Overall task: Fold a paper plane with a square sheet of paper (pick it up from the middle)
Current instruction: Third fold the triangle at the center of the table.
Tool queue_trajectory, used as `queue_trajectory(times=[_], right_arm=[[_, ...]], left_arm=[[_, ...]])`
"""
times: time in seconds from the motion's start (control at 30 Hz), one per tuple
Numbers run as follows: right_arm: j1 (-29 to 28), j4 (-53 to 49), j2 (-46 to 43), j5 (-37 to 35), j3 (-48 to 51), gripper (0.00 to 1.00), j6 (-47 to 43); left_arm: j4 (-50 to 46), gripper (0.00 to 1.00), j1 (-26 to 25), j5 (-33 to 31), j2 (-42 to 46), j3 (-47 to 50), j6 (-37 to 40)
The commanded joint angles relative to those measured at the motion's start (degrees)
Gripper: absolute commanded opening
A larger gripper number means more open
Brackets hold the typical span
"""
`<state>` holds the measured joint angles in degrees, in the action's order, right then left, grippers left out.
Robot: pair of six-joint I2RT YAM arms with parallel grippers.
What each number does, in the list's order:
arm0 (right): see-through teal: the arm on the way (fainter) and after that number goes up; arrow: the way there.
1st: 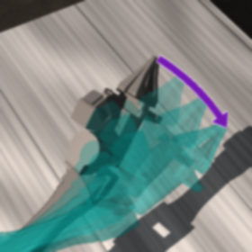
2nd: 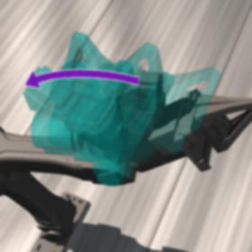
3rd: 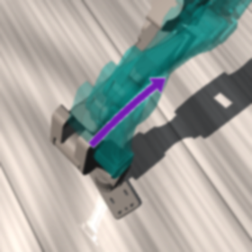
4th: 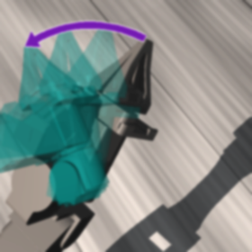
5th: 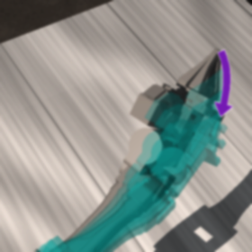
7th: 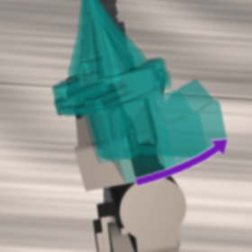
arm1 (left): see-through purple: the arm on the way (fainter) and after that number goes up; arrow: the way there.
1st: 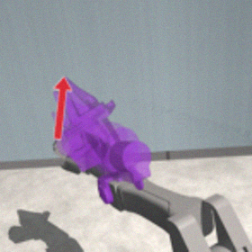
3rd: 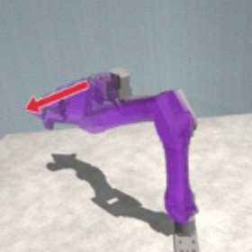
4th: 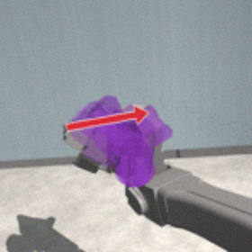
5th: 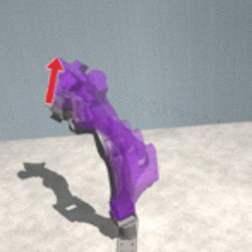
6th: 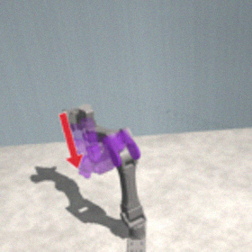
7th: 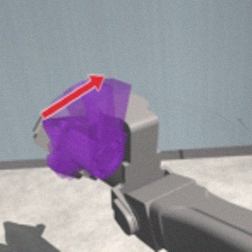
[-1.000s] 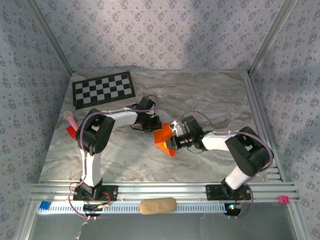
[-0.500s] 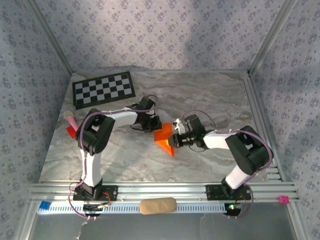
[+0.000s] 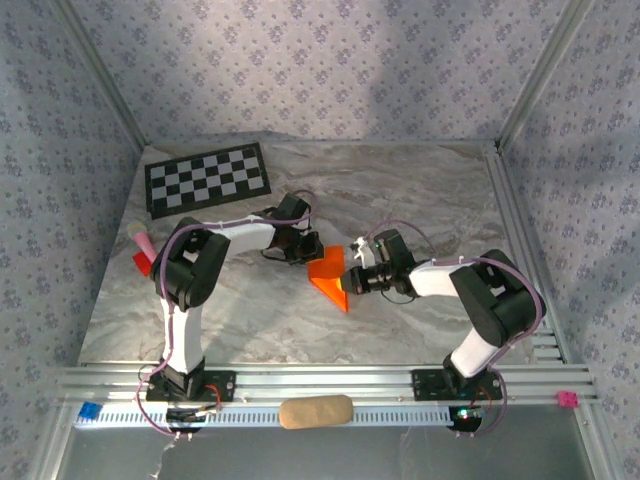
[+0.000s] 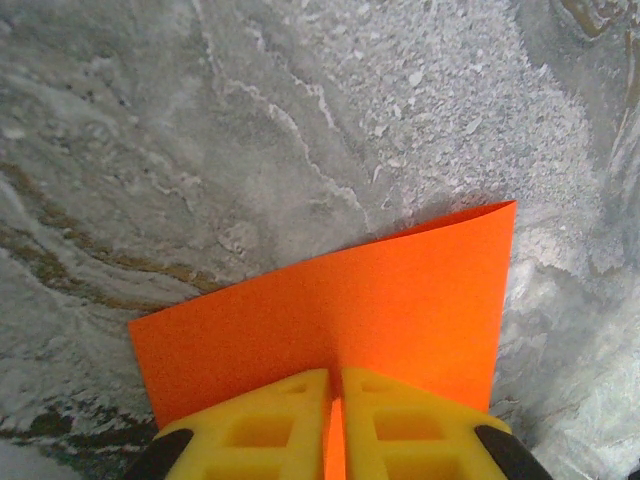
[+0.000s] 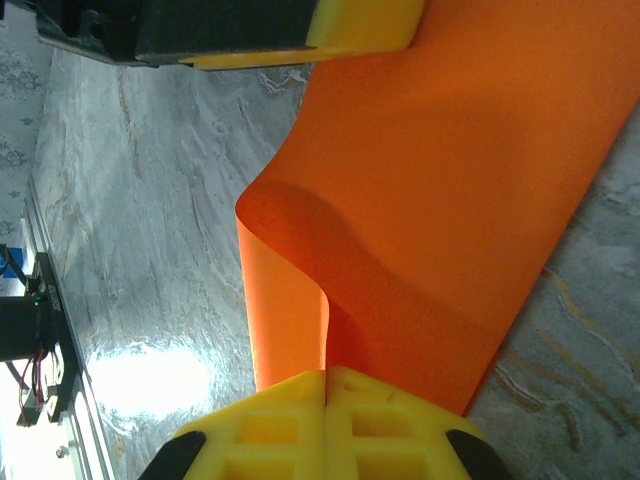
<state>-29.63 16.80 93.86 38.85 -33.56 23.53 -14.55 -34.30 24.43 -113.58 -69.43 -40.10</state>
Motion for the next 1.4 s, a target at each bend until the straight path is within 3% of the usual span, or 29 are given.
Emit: queue_trajectory(times=[0.0, 1.37], right_arm=[[0.4, 1.0, 1.5, 0.4, 0.5, 0.0, -0.9], [1.5, -2.6, 3.6, 1.2, -2.5, 0.0, -2.8]], left_arm=[[-2.8, 0.14, -0.8, -1.3, -0.4, 1.4, -0.2], [-3.2, 0.14, -0.8, -2.1, -0.3, 1.6, 0.1]])
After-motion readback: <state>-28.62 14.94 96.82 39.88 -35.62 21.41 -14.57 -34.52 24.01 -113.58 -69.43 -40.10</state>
